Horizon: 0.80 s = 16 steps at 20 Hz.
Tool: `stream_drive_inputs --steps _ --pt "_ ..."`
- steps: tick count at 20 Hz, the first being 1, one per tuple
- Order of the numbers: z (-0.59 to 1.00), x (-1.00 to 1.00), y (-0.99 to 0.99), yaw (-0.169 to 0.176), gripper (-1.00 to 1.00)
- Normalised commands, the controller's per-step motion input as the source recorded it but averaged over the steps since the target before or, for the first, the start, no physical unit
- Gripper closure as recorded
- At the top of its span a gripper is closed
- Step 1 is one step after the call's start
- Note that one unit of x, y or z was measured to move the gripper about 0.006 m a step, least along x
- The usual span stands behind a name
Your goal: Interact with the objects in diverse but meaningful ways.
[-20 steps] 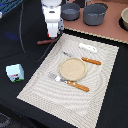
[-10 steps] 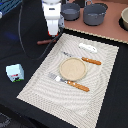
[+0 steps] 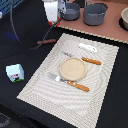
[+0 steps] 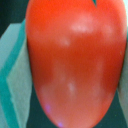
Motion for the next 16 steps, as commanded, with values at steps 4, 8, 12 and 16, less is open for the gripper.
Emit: stream_drive_inputs --steps 4,8,12,16 --pt "0.77 0.86 -0.37 -0.038 1.0" --pt "0.77 0.86 -0.37 -0.035 1.0" --pt "0.64 0.85 -0.42 -0.042 1.0" --pt "0.29 0.88 -0.42 -0.005 1.0"
